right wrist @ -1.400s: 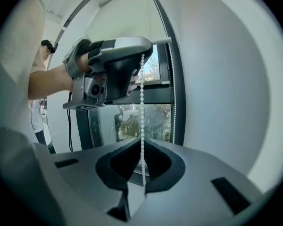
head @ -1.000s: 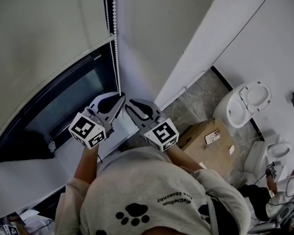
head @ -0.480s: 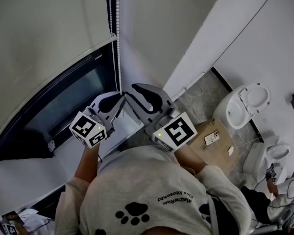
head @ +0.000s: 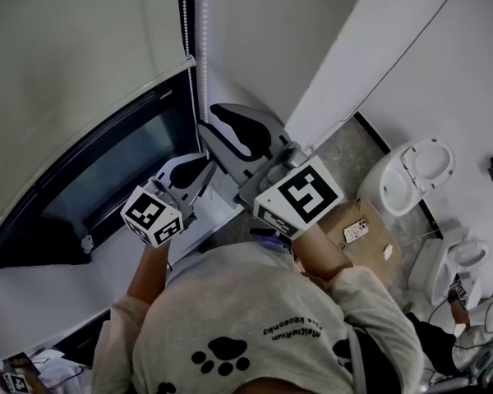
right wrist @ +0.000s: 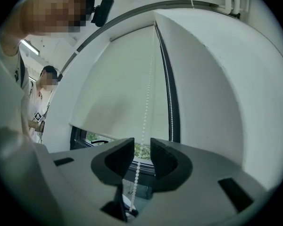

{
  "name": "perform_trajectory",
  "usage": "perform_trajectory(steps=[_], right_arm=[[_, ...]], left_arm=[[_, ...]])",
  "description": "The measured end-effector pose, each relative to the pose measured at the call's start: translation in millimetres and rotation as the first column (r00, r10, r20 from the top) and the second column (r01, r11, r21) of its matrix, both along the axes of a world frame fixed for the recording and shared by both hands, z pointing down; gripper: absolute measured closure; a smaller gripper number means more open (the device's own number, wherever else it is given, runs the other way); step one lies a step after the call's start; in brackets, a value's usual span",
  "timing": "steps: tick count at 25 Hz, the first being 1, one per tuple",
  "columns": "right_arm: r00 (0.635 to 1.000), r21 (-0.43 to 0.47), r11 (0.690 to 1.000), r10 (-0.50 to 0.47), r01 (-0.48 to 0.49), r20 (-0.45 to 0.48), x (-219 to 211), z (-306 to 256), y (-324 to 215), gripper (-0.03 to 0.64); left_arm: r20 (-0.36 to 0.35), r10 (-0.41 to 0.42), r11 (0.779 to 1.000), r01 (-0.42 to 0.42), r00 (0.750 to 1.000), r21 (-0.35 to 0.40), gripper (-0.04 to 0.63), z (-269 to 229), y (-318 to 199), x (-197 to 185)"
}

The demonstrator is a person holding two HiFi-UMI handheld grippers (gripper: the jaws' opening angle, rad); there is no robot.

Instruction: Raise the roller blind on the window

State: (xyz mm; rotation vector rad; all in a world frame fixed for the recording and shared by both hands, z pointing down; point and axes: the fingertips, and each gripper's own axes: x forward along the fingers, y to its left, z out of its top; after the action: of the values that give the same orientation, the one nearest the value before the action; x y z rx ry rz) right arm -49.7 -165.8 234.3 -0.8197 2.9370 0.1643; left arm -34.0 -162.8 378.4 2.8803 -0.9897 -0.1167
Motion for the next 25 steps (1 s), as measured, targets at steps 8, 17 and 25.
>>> perform_trajectory(steps=[8, 17, 25], right_arm=[[1.000, 0.015, 1.000, 0.004, -0.004, 0.006, -3.4, -23.9, -3.7, 0.526], [1.000, 0.022, 1.000, 0.003, -0.003, 0.016, -5.0, -31.7, -2.5, 0.597], [1.000, 0.023, 1.000, 0.011, -0.011, 0.012, -3.0, -25.6, -0.5, 0.606]], left_arm=[[0.003, -0.005, 1.000, 0.005, 1.000, 0.004, 0.580, 0.1, 2.6, 1.2], [-0.001, -0.006, 1.000, 0.006, 1.000, 0.008, 0.580, 0.0, 4.1, 2.0], [0.015, -0.006, 1.000, 0.006, 1.000, 0.005, 0.580, 4.9, 5.5, 1.4]])
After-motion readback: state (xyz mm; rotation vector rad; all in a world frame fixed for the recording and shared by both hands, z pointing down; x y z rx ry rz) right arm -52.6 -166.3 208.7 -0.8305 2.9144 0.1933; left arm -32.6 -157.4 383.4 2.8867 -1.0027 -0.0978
